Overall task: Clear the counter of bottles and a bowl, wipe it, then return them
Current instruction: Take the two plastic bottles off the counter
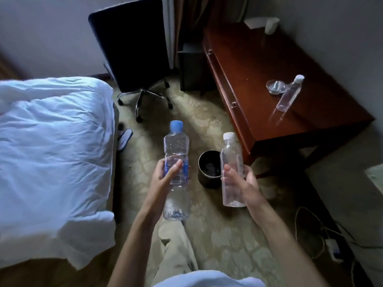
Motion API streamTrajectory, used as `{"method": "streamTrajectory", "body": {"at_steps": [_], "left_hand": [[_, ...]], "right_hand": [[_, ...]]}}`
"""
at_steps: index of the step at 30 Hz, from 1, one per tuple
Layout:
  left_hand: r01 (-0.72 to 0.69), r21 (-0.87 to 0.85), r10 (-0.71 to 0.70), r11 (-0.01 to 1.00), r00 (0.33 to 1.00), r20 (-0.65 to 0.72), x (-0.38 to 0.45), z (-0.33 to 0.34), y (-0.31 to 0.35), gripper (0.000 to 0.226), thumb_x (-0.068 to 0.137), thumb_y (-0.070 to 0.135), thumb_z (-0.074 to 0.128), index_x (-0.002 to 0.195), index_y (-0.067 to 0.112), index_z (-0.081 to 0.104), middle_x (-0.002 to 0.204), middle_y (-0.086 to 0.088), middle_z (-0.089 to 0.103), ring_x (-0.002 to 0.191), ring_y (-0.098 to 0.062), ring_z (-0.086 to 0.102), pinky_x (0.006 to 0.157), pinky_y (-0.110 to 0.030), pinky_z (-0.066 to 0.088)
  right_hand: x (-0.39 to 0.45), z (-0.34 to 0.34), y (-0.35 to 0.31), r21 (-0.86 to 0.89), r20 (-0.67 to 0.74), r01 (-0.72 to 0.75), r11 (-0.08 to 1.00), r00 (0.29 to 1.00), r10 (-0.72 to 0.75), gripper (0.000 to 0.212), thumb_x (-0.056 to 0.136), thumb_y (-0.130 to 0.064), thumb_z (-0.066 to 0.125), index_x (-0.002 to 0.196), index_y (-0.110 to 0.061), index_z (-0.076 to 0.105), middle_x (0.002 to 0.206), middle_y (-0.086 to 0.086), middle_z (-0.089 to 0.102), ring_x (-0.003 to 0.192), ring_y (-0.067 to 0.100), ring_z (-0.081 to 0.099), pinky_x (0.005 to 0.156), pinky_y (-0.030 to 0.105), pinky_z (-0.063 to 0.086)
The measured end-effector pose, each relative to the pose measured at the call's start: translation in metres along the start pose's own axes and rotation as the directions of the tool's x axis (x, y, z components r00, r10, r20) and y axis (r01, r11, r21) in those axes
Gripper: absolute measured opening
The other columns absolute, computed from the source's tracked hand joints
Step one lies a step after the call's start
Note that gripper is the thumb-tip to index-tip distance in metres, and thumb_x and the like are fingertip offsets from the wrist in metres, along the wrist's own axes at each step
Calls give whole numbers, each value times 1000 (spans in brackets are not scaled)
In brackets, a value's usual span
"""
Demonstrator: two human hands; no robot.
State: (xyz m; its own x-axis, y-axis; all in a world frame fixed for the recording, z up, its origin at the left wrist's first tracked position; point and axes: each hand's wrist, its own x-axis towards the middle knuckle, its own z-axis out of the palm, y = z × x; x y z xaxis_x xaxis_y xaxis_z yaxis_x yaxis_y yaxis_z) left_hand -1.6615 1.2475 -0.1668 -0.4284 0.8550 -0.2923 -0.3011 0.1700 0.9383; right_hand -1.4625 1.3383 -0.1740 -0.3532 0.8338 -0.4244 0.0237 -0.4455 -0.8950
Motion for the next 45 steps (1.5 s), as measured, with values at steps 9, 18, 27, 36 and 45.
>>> {"method": "streamTrajectory", "body": {"at_steps": [9,18,27,36,45], "left_hand": [[57,79,-79,995,946,315,241,14,82,47,84,37,71,118,10,53,98,-15,65,75,-23,65,61,-34,54],[114,200,-214,973,774,597,407,103,122,51,81,39,73,123,16,53,102,-13,69,82,-28,68,61,-36,55],[43,398,-341,916,608,717,532,197,93,40,87,35,70,119,18,54,102,-5,65,85,-16,65,80,-36,56],[-290,404,-303,868,335,892,625,290,79,57,70,7,85,119,8,55,104,-12,70,89,-21,70,76,-31,58],[-558,306,-311,771,89,946,662,334,41,70,61,7,89,120,20,54,107,2,68,84,-10,69,62,-17,56]], "right_hand": [[164,47,-69,170,-301,31,985,953,21,60,77,-36,75,127,-18,48,121,5,66,95,15,70,79,29,57],[264,28,-125,166,-610,43,985,789,69,55,63,-68,71,107,-41,54,115,-11,67,109,13,61,101,42,43],[365,-14,-132,315,-747,88,945,637,190,39,84,-51,65,112,-27,56,120,-11,61,115,12,53,105,39,34],[417,-50,-139,227,-887,197,954,447,119,65,73,-29,83,125,-25,44,120,-4,58,112,9,57,91,23,44],[466,-44,-109,98,-995,33,995,39,97,76,53,-6,92,107,-22,41,111,-3,63,103,11,62,82,15,44]]}}
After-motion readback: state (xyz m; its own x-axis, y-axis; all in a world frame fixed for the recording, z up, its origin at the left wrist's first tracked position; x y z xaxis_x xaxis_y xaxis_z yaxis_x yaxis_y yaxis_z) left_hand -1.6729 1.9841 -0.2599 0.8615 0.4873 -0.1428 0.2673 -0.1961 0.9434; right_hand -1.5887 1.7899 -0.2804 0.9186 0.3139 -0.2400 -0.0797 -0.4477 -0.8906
